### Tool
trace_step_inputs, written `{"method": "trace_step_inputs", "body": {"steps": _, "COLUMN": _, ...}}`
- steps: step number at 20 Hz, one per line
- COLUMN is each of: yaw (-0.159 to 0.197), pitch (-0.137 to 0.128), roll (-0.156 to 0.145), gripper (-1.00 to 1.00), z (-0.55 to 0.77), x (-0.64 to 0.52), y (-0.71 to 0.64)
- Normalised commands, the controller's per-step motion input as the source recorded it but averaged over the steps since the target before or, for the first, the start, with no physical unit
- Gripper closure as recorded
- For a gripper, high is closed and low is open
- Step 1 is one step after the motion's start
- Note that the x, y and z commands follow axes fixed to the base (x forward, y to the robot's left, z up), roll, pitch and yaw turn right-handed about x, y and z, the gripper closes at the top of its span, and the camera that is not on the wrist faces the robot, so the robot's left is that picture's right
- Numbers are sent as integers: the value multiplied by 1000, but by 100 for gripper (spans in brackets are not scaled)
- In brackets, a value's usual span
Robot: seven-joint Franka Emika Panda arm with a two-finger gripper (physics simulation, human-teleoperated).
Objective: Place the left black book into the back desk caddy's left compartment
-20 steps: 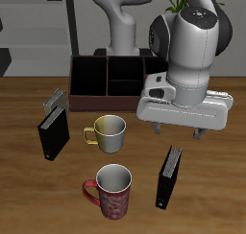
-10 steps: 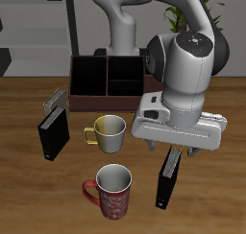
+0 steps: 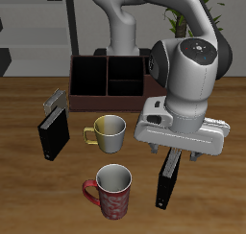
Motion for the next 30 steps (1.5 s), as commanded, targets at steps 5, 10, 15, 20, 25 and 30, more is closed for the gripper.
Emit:
{"method": "trace_step_inputs", "body": {"steps": 5, "yaw": -9, "pitch": -39, "roll": -42, "gripper": -100, "z": -198, "x": -22, "y": -82}}
{"method": "trace_step_inputs", "body": {"steps": 10, "yaw": -18, "pitch": -12, "roll": -11, "gripper": -100, "z": -209, "x": 5, "y": -60}}
{"method": "trace_step_inputs", "body": {"steps": 15, "yaw": -20, "pitch": 14, "roll": 9, "gripper": -100, "z": -193, "x": -28, "y": -38}}
{"method": "trace_step_inputs", "body": {"steps": 20, "yaw": -18, "pitch": 13, "roll": -2, "gripper": -100, "z": -167, "x": 1, "y": -8}}
{"method": "trace_step_inputs", "body": {"steps": 25, "yaw": 9, "pitch": 33, "roll": 6, "gripper": -100, "z": -221, "x": 55, "y": -50}}
{"method": "trace_step_inputs", "body": {"steps": 30, "yaw": 7, "pitch": 9, "roll": 14, "gripper": 100, "z": -103, "x": 23, "y": -30}}
